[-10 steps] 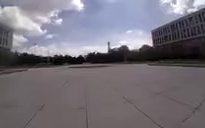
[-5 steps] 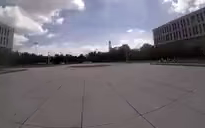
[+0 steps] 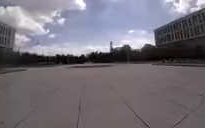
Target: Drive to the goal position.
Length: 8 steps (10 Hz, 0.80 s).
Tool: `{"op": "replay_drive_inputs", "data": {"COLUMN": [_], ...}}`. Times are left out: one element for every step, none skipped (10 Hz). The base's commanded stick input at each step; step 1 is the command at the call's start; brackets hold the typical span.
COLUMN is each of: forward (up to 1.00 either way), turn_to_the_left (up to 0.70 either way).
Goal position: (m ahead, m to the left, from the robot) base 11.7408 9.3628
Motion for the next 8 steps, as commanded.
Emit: {"op": "replay_drive_inputs", "data": {"forward": [0.7,0.7,0.7,0.7,0.7,0.7,0.7,0.7], "turn_to_the_left": [0.0,0.0,0.0,0.0,0.0,0.0,0.0,0.0]}}
